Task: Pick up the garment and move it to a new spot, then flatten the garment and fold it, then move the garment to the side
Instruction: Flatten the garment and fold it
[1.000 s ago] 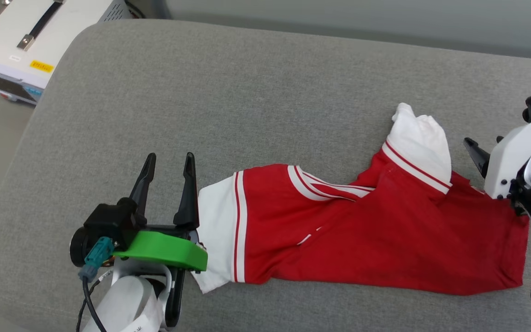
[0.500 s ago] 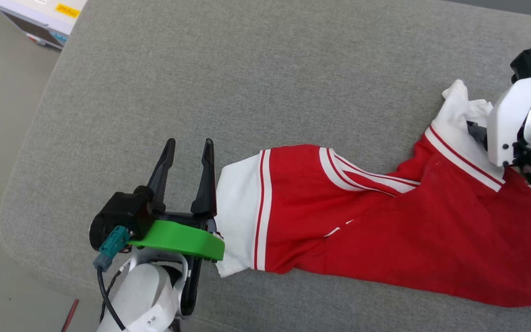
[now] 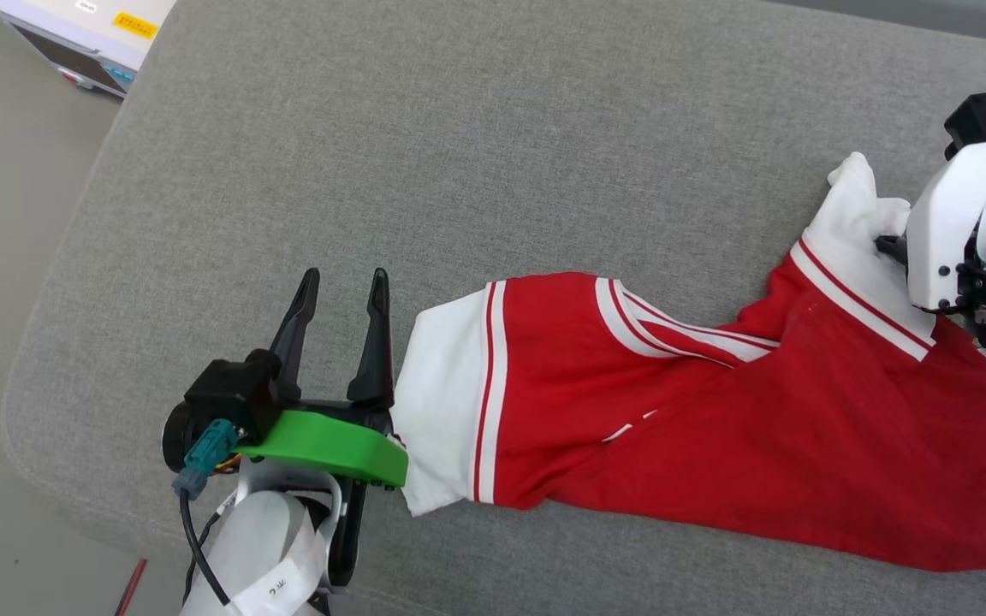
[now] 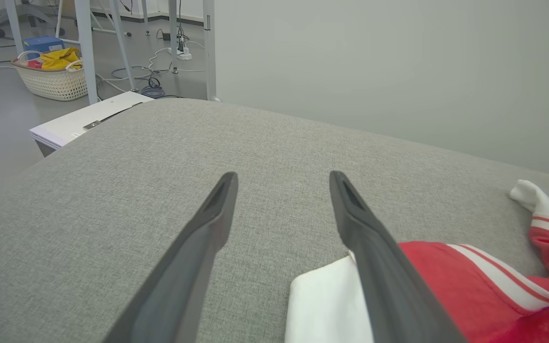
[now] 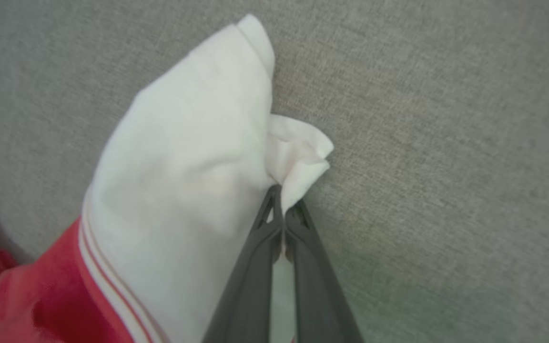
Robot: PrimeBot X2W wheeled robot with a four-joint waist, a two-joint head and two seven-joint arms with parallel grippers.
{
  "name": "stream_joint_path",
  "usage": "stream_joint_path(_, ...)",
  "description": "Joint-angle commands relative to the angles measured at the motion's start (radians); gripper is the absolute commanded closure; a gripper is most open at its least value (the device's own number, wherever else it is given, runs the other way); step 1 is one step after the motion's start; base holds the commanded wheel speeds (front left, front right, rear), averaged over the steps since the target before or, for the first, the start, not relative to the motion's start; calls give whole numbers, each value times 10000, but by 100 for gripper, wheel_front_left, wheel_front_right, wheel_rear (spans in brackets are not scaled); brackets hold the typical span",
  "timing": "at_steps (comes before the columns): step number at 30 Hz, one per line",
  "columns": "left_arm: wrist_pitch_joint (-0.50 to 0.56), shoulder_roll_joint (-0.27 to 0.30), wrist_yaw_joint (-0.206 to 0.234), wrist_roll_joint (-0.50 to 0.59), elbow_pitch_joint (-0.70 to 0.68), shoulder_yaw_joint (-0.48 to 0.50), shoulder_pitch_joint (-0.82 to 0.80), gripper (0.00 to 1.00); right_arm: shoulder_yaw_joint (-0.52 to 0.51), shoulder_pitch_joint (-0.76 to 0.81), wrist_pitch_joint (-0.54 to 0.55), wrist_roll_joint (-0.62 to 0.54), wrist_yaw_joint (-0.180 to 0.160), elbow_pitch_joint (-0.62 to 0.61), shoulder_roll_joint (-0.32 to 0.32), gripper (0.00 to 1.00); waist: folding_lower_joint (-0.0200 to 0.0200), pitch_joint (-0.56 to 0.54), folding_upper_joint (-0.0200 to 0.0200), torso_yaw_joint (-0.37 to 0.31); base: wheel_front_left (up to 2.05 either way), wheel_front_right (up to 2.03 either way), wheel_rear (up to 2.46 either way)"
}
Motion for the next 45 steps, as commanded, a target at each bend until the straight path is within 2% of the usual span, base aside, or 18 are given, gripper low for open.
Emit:
stream_joint_path(1, -56, -44, -56, 97, 102, 83, 97, 0, -47, 427, -188, 123, 65, 164, -38, 100, -1, -271, 0, -190, 0, 0, 0)
stream_joint_path(5, 50, 154, -116, -44, 439, 238, 303, 0, -647, 633, -1044, 245, 65, -155, -323, 100, -1, -738, 0, -563, 0, 0, 0)
stream_joint_path(10, 706, 574, -222, -408, 499, 511, 422, 0, -1528, 1515, -1743, 160, 65, -850, -540, 100, -1, -1302, 0, -1181, 0, 0, 0)
stream_joint_path(13, 1544, 895, -384, -706, 584, 588, 425, 0, -2084, 2212, -1926, -8, 65, -1367, -602, 100, -1, -1508, 0, -1491, 0, 0, 0)
stream_joint_path(18, 3748, 1664, -724, -1361, 780, 655, 158, 0, -3292, 3687, -2055, -428, 65, -2645, -461, 100, -1, -1645, 0, -1968, 0, 0, 0)
stream_joint_path(21, 5124, 2048, -840, -1822, 774, 681, -30, 0, -3992, 4574, -1987, -777, 65, -3664, -142, 100, -1, -1571, 0, -2240, 0, 0, 0)
stream_joint_path(26, 7200, 2623, -1149, -2558, 493, 376, -521, 0, -5184, 5920, -1553, -1449, 65, -5705, 869, 100, -1, -1203, 0, -2711, 0, 0, 0)
stream_joint_path(32, 8648, 2963, -1344, -3035, 520, -257, -1223, 0, -5832, 6668, -898, -2037, 65, -7461, 1949, 100, -1, -618, 0, -3187, 0, 0, 0)
stream_joint_path(36, 9213, 3020, -1391, -3030, 1008, -770, -1610, 0, -5954, 6806, -606, -2211, 65, -7987, 2332, 100, -1, -334, 0, -3376, 0, 0, 0)
stream_joint_path(42, 10373, 2930, -1419, -3059, 2103, -1588, -1864, 0, -6010, 6804, -463, -2334, 65, -8222, 2579, 100, -1, -190, 0, -3501, 0, 0, 0)
stream_joint_path(43, 10518, 2910, -1424, -3077, 2194, -1709, -1882, 53, -6005, 6802, -455, -2342, 65, -8224, 2600, 100, -1, -196, 0, -3513, 0, 0, 0)
stream_joint_path(44, 10666, 2872, -1430, -3135, 2278, -1833, -1891, 86, -5998, 6798, -446, -2350, 65, -8220, 2622, 100, -1, -202, 0, -3524, 0, 0, 0)
stream_joint_path(45, 10778, 2844, -1434, -3186, 2340, -1932, -1898, 100, -5990, 6795, -447, -2355, 65, -8210, 2641, 100, -1, -222, 0, -3525, 0, 0, 0)
